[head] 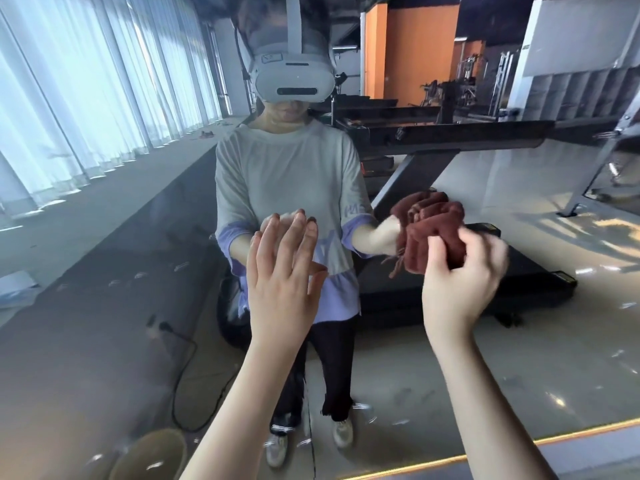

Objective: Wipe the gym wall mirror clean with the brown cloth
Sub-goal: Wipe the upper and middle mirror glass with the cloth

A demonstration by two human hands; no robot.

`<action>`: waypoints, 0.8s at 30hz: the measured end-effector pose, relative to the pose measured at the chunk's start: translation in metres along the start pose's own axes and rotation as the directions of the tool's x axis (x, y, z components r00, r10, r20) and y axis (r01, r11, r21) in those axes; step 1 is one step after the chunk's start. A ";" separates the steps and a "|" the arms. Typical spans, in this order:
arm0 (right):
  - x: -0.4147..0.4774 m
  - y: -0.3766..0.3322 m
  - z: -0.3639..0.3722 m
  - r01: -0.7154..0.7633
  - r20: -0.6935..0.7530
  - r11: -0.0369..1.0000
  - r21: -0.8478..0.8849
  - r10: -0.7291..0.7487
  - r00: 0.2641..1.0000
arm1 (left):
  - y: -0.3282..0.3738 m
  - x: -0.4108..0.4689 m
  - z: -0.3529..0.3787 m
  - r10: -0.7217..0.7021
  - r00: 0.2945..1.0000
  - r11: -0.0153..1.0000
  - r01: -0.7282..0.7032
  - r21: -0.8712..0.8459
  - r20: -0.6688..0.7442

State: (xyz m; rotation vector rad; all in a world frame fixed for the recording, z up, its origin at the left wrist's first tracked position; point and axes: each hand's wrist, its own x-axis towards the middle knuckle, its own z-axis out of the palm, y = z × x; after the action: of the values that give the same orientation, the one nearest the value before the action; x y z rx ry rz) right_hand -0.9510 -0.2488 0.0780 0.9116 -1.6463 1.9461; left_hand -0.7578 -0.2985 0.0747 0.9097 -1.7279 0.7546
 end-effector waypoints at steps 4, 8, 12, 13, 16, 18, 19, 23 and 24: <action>-0.043 -0.005 0.000 0.039 0.160 0.999 0.004 -0.039 0.986 | 0.000 -0.002 0.001 -0.006 1.000 1.000 0.006 -0.010 0.005; -0.045 0.005 -0.005 0.135 0.237 0.990 0.042 -0.141 0.961 | -0.001 -0.003 0.001 -0.008 1.000 1.000 0.008 0.023 0.020; -0.032 0.021 -0.011 -0.028 0.147 1.000 0.004 0.028 0.989 | 0.006 -0.003 0.001 -0.039 0.999 0.999 0.039 0.003 0.001; -0.039 0.022 -0.012 -0.051 0.168 0.999 0.013 0.048 0.985 | 0.008 -0.003 0.002 -0.050 0.999 0.999 0.051 -0.006 0.007; -0.064 0.022 -0.013 0.056 0.337 0.996 0.063 -0.074 0.939 | 0.012 -0.005 0.003 -0.071 0.997 0.997 0.070 0.016 0.020; -0.060 0.028 -0.015 0.138 0.384 0.986 0.094 -0.164 0.909 | 0.014 -0.006 0.005 -0.082 0.996 0.996 0.082 0.034 0.016; -0.053 0.031 -0.016 0.143 0.375 0.986 0.090 -0.166 0.912 | 0.016 -0.006 0.005 -0.093 0.996 0.995 0.092 0.038 0.010; -0.049 0.050 -0.024 0.074 0.305 0.997 0.014 -0.075 0.949 | 0.022 -0.008 0.007 -0.128 0.992 0.991 0.128 0.034 -0.007; -0.057 0.052 -0.026 0.052 0.327 0.999 0.006 -0.051 0.944 | 0.023 -0.009 0.007 -0.131 0.991 0.991 0.131 0.036 -0.007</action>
State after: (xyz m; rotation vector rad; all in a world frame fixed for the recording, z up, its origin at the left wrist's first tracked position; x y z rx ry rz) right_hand -0.9531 -0.2292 -0.0013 1.3219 -1.7805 1.8306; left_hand -0.7786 -0.2907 0.0627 1.0348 -1.6379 0.7024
